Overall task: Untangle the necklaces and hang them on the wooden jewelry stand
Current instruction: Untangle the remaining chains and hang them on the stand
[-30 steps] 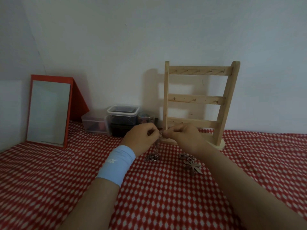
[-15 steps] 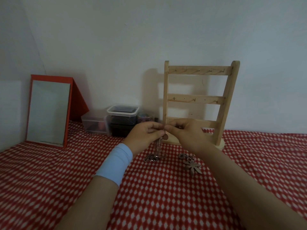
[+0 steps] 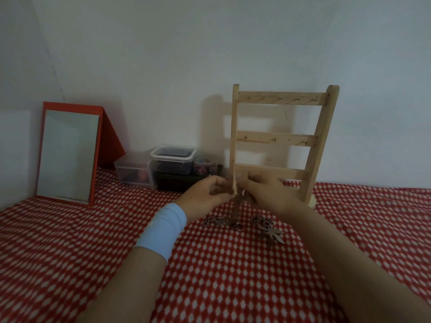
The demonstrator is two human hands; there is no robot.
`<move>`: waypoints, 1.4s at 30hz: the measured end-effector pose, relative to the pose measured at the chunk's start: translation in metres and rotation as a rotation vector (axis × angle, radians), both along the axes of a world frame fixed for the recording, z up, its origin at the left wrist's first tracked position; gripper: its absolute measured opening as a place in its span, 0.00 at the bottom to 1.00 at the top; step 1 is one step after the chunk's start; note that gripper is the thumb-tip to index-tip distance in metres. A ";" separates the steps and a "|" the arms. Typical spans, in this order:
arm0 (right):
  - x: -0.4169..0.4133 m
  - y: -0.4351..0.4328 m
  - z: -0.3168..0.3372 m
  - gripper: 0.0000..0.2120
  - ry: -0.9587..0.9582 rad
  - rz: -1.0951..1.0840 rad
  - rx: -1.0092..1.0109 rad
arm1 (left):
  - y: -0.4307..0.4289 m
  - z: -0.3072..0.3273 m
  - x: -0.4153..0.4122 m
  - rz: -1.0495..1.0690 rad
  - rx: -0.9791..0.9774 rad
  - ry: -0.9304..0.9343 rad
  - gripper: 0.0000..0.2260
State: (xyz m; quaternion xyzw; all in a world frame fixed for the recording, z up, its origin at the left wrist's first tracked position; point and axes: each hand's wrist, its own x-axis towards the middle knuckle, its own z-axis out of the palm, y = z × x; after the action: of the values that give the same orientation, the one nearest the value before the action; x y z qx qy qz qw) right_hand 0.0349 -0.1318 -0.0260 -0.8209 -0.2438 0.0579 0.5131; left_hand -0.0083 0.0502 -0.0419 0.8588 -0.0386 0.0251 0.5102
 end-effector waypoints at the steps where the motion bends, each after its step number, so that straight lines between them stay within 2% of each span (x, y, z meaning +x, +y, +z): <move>1: 0.000 0.001 0.001 0.14 0.022 0.025 0.057 | -0.005 -0.001 0.000 -0.039 -0.058 0.039 0.09; 3: 0.001 0.003 0.003 0.13 0.046 0.050 0.151 | -0.010 -0.001 -0.002 -0.093 -0.158 0.075 0.10; 6: 0.007 0.002 0.002 0.12 0.049 0.023 0.192 | -0.004 0.001 -0.003 -0.067 -0.118 0.013 0.09; 8: 0.012 -0.003 0.001 0.12 0.038 -0.003 0.109 | 0.002 0.002 -0.002 -0.021 -0.115 -0.009 0.08; 11: 0.010 -0.005 0.002 0.06 -0.002 0.014 -0.152 | 0.007 0.003 -0.002 0.005 -0.091 -0.015 0.07; 12: 0.008 -0.003 0.002 0.05 0.005 0.037 -0.163 | 0.007 0.004 -0.002 0.014 -0.065 -0.016 0.07; 16: 0.002 0.002 -0.001 0.15 0.202 0.201 0.103 | 0.007 0.006 -0.003 0.019 0.003 -0.012 0.08; 18: 0.004 0.002 -0.003 0.16 0.158 0.232 0.056 | 0.007 0.008 -0.003 0.034 0.029 -0.029 0.09; 21: 0.007 0.000 -0.003 0.09 0.060 0.202 -0.041 | 0.010 0.009 -0.003 0.017 0.049 -0.047 0.07; 24: 0.011 -0.002 -0.003 0.05 -0.014 0.151 -0.108 | 0.015 0.009 -0.003 -0.036 0.078 0.010 0.06; 26: 0.009 -0.002 -0.003 0.02 -0.063 0.115 -0.126 | 0.018 0.009 -0.004 -0.031 0.165 0.025 0.06; 29: 0.006 0.000 -0.004 0.04 -0.115 0.074 -0.199 | 0.018 0.009 -0.003 0.006 0.267 -0.014 0.05; 31: 0.005 0.001 -0.004 0.05 -0.123 0.079 -0.221 | 0.018 0.009 -0.002 0.030 0.245 -0.059 0.04; 38: 0.003 0.000 -0.003 0.04 -0.069 0.150 -0.070 | 0.010 0.009 -0.001 0.014 0.171 -0.151 0.05; 42: 0.008 -0.002 -0.003 0.05 -0.067 0.098 -0.147 | 0.012 0.008 -0.002 0.028 0.190 -0.112 0.07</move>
State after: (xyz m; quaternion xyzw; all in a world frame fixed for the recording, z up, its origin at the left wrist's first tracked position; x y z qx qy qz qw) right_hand 0.0424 -0.1340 -0.0287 -0.8450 -0.2958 0.0733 0.4394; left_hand -0.0100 0.0625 -0.0341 0.9011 -0.0573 0.0761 0.4230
